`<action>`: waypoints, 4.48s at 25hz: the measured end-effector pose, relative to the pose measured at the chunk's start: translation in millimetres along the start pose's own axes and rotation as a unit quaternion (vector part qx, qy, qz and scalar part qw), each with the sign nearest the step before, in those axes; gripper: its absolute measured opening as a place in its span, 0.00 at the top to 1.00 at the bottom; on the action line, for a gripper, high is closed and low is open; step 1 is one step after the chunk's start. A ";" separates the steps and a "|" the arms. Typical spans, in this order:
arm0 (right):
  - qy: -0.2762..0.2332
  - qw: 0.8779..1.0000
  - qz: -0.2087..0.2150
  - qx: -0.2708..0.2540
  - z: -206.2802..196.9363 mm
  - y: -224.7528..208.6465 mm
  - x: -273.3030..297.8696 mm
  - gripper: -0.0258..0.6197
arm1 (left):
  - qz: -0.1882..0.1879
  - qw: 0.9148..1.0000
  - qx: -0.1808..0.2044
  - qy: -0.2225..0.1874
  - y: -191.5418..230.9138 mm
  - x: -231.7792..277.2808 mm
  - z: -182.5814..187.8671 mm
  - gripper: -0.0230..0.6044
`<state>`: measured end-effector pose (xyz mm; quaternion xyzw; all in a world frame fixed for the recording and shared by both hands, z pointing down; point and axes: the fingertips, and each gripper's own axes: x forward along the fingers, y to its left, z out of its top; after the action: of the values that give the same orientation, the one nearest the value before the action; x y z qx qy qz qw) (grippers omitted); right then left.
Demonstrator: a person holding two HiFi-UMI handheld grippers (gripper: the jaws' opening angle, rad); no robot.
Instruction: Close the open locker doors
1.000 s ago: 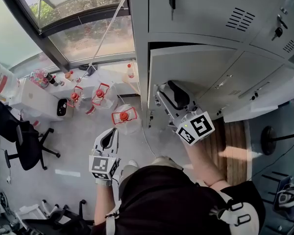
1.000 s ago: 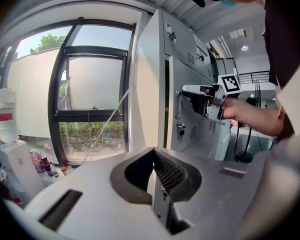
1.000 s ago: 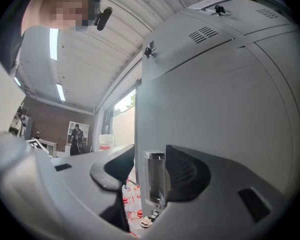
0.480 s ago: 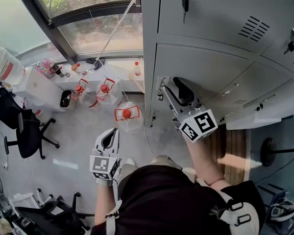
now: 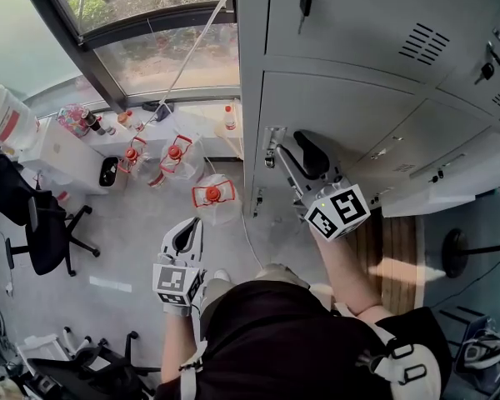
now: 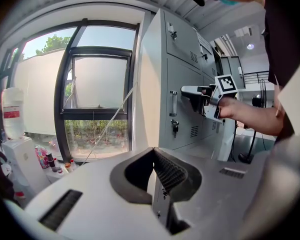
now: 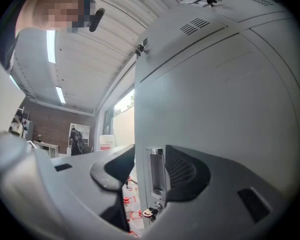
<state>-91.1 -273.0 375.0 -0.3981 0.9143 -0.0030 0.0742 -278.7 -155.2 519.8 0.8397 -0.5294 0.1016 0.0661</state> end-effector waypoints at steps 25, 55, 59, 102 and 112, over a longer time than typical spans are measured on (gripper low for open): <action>0.009 0.959 -0.280 -0.033 10.8 12.0 -191.2 0.71 | -0.282 0.957 0.067 0.004 -88.3 35.8 4.1 0.95; -0.038 0.846 -0.530 -0.049 72.1 -149.7 -591.3 0.72 | -0.534 0.833 0.136 -0.054 -535.9 179.4 91.8 0.95; -0.037 0.828 -0.556 -0.062 77.7 -188.3 -600.9 0.72 | -0.568 0.808 0.141 -0.059 -571.5 218.2 100.1 0.95; -0.067 0.846 -0.499 -0.177 244.6 -470.2 -688.3 0.65 | -0.497 0.857 0.133 -0.035 -672.0 335.7 139.4 0.95; -0.112 0.866 -0.450 -0.186 269.5 -496.0 -697.1 0.60 | -0.448 0.885 0.123 -0.023 -674.5 339.6 129.8 0.95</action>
<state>775.4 -89.6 233.5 -0.7703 0.6054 0.1782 0.0913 485.2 -190.3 473.3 0.9910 -0.0814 0.1058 -0.0114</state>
